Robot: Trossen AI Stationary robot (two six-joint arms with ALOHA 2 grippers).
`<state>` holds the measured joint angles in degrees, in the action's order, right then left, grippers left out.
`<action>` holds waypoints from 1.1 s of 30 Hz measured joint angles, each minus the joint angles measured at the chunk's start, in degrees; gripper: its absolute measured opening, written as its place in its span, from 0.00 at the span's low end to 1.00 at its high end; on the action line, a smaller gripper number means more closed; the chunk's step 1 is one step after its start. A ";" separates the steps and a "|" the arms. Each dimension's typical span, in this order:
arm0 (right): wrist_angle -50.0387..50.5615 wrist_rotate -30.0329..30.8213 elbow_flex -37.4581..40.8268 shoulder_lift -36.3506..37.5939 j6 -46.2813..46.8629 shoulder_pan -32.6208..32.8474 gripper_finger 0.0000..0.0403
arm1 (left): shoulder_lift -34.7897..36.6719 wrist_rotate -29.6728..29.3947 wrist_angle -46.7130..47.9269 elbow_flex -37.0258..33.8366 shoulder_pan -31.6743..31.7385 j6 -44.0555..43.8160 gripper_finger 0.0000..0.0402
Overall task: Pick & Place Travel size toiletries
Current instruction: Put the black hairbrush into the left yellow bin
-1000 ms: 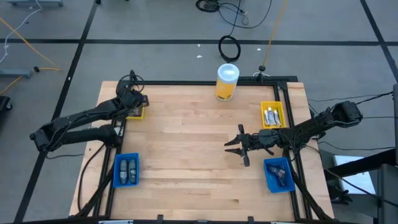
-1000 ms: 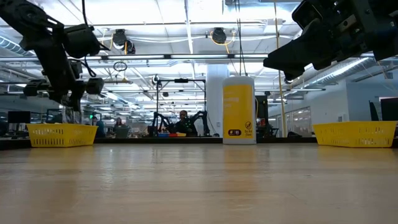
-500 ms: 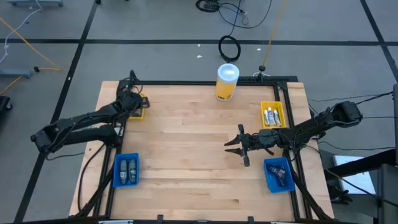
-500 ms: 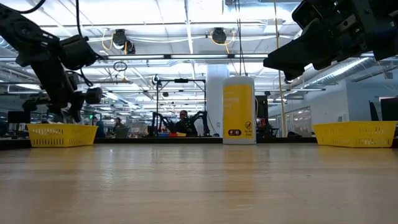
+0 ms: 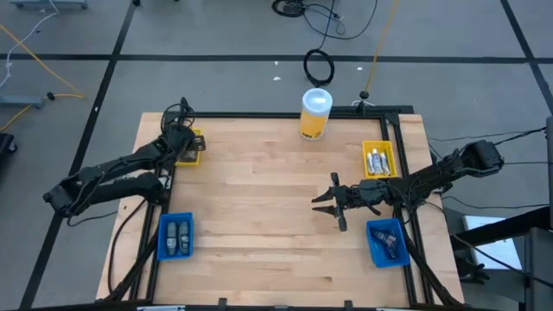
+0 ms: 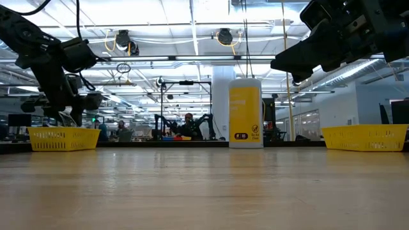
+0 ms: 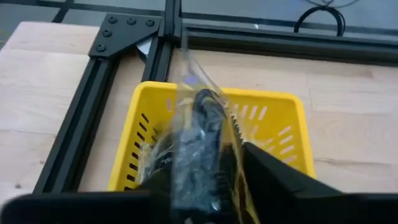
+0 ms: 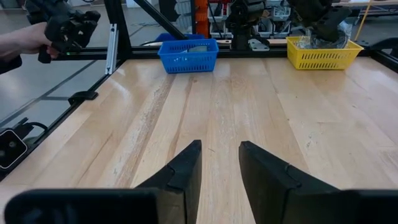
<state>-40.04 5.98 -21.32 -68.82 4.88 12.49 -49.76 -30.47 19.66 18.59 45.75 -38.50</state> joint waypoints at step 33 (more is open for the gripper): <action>-0.03 0.02 0.00 0.00 0.01 0.00 0.25 | 0.24 -0.09 14.93 5.70 -0.67 1.23 0.28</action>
<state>-40.07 6.00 -21.32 -68.82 4.89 12.49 -49.52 -30.56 34.59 24.29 45.08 -37.27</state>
